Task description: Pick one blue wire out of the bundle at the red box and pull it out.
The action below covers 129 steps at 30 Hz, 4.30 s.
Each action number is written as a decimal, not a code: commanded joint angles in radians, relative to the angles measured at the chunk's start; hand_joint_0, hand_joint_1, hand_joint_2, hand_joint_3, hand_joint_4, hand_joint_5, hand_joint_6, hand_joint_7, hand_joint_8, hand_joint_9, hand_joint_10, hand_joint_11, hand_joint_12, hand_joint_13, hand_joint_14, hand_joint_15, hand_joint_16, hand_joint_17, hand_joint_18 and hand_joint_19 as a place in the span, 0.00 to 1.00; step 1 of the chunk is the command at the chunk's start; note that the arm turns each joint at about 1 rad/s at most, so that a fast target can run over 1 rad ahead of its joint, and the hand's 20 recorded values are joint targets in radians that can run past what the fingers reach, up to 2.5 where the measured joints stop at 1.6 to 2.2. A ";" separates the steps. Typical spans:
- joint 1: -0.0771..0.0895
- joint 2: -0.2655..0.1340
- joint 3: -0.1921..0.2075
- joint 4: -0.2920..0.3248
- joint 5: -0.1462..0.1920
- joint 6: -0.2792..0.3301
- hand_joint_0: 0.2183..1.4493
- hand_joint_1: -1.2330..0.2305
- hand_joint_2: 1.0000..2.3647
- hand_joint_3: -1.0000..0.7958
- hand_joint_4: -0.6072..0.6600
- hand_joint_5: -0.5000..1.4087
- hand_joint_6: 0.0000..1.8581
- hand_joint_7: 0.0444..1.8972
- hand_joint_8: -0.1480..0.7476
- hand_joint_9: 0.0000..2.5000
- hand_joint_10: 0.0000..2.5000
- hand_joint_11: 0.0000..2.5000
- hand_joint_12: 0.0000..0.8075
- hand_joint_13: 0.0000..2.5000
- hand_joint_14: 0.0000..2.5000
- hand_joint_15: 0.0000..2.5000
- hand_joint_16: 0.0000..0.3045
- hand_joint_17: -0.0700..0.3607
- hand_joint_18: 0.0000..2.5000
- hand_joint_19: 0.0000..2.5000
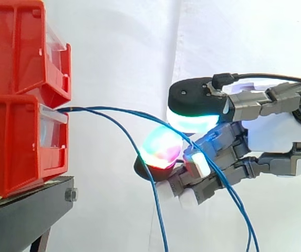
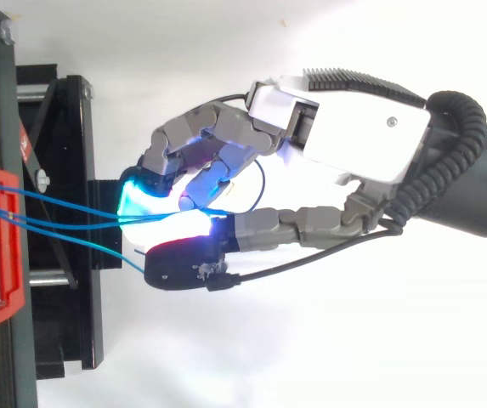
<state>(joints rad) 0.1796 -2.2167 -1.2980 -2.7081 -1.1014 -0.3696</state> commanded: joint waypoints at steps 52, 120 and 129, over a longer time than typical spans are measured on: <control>0.001 0.000 0.022 -0.004 -0.005 0.003 0.30 0.33 0.01 0.48 0.70 0.19 0.45 0.36 0.51 0.45 0.01 0.33 0.51 0.31 0.01 0.18 0.21 0.50 0.26 0.24; 0.000 0.002 0.022 -0.001 -0.002 -0.002 0.30 0.36 0.01 0.49 0.57 0.22 0.44 0.48 0.50 0.54 0.01 0.38 0.49 0.36 0.01 0.20 0.20 0.48 0.28 0.24; 0.000 0.000 0.022 -0.001 0.000 0.000 0.32 0.24 0.02 0.51 0.50 0.20 0.48 0.46 0.47 0.49 0.01 0.40 0.46 0.33 0.01 0.21 0.18 0.44 0.25 0.25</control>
<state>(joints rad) 0.1795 -2.2155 -1.2763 -2.7091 -1.1016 -0.3699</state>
